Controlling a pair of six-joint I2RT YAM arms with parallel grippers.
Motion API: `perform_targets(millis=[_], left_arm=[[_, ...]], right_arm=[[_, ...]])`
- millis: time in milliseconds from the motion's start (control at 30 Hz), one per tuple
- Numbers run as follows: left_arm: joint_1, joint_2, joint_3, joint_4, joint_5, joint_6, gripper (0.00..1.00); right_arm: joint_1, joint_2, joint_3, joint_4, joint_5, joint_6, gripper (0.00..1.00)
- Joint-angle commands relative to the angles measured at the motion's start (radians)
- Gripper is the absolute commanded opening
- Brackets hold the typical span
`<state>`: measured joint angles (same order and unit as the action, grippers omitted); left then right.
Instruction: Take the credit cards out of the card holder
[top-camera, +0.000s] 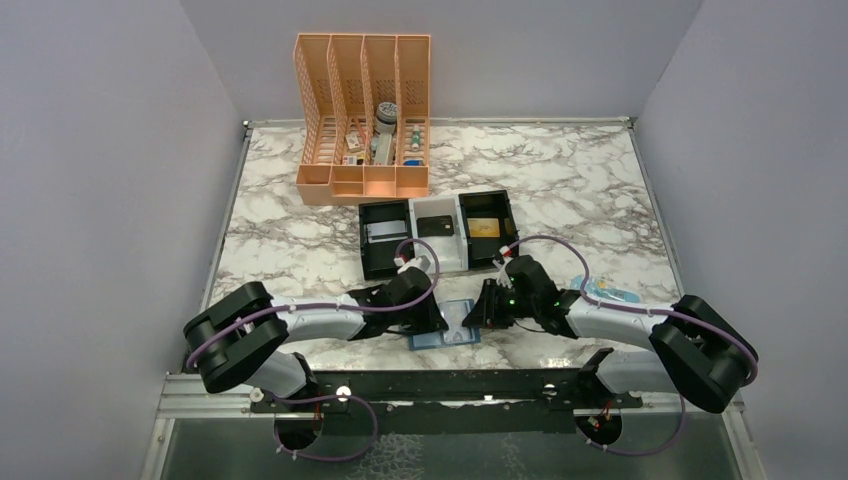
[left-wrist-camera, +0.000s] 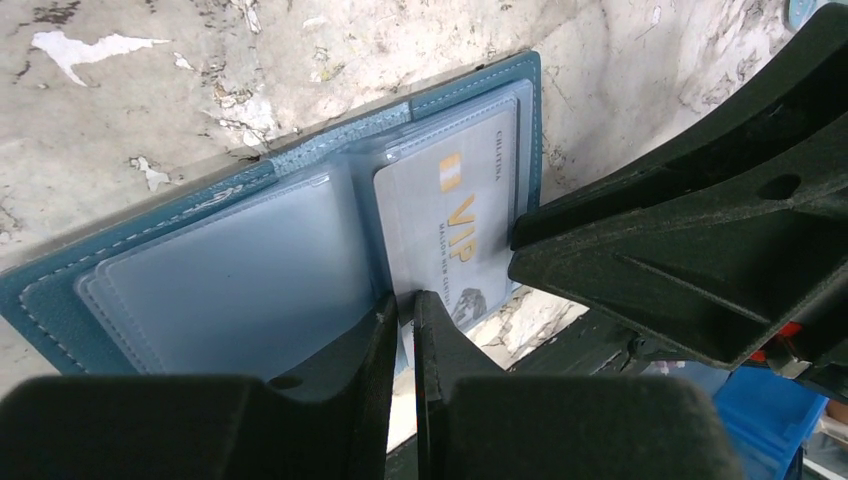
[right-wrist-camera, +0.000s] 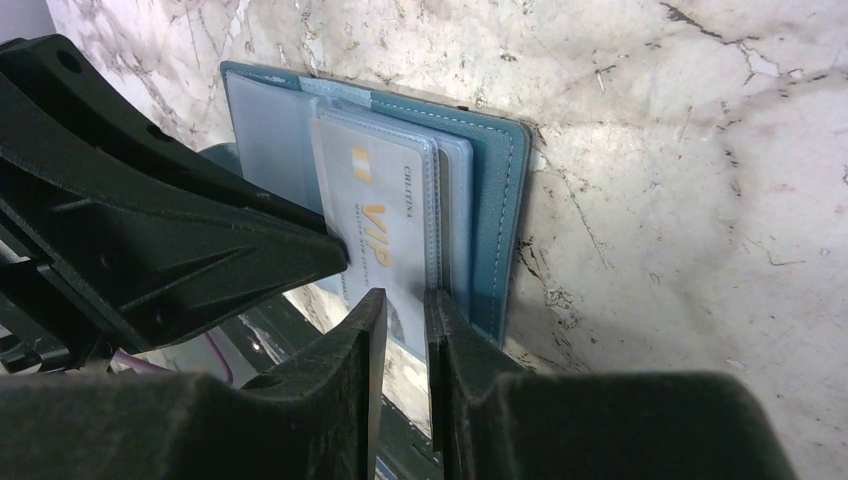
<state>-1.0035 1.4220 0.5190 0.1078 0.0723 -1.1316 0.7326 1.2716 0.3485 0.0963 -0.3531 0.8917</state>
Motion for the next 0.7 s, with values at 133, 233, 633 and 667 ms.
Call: perform_targets(millis=[133,233,633,667], left_arm=[[-0.005,-0.033,-0.025,0.036,-0.014,-0.014,0.12],[-0.006,-0.032,-0.037,0.069,0.004,-0.025,0.12],[-0.003,-0.056,-0.067,0.106,0.024,-0.048,0.22],[-0.003,-0.056,-0.068,0.107,0.024,-0.049,0.21]], right_arm=[[0.002,0.014,0.01,-0.023,0.016,-0.025,0.21],[0.002,0.016,0.01,-0.018,0.015,-0.023,0.21],[0.002,0.026,0.011,-0.008,0.014,-0.012,0.21],[0.002,0.027,0.009,-0.007,0.013,-0.011,0.21]])
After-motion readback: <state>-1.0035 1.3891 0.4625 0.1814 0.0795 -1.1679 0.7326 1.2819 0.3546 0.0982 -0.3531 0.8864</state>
